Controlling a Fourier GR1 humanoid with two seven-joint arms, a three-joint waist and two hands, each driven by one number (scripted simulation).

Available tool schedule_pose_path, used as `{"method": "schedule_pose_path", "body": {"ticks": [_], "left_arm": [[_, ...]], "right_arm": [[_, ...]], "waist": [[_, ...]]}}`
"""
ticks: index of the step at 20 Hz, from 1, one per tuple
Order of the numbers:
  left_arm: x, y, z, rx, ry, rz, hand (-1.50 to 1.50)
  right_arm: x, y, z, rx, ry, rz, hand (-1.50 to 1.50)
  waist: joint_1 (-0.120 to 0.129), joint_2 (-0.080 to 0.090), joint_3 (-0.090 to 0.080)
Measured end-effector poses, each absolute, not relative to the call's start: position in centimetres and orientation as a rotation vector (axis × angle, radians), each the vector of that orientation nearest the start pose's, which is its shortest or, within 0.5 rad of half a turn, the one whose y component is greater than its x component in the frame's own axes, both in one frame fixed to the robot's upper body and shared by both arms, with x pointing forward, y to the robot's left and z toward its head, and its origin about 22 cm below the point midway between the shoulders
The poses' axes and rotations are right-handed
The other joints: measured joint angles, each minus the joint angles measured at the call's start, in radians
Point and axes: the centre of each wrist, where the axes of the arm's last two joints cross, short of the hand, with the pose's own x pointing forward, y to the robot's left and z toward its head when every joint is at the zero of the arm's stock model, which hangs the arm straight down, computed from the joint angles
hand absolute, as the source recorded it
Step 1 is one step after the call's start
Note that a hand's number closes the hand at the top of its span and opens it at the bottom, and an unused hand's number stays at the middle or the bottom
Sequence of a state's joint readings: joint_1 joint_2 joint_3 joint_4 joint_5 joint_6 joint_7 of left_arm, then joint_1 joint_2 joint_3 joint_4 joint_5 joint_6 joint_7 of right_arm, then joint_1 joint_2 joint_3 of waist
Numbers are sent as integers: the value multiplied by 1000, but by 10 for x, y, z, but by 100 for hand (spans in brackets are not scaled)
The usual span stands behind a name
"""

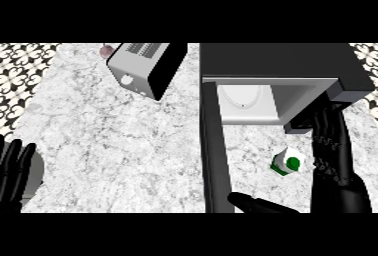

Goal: Pick up the milk, place it into the microwave and close the microwave

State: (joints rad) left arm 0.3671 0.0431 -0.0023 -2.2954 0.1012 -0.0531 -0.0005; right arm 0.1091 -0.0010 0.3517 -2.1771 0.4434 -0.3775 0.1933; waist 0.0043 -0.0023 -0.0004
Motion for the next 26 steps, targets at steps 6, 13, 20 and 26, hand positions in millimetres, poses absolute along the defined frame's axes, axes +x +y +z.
{"method": "schedule_pose_path", "body": {"ticks": [6, 13, 20, 26], "left_arm": [[114, 268, 115, 44, -1966, 42, -150], [96, 282, 114, 44, -1948, 35, -150], [90, 293, 113, 75, -1920, 27, -150], [80, 299, 109, 73, -1905, 23, -150]], "right_arm": [[173, -175, 103, -384, -1913, -38, -150], [175, -184, 73, -394, -1859, -56, -150], [184, -203, 37, -439, -1802, -109, -150], [186, -230, 7, -498, -1747, -152, -150]], "waist": [[1, 0, 0], [2, 1, 1], [2, 1, 1], [4, 0, 1]]}}
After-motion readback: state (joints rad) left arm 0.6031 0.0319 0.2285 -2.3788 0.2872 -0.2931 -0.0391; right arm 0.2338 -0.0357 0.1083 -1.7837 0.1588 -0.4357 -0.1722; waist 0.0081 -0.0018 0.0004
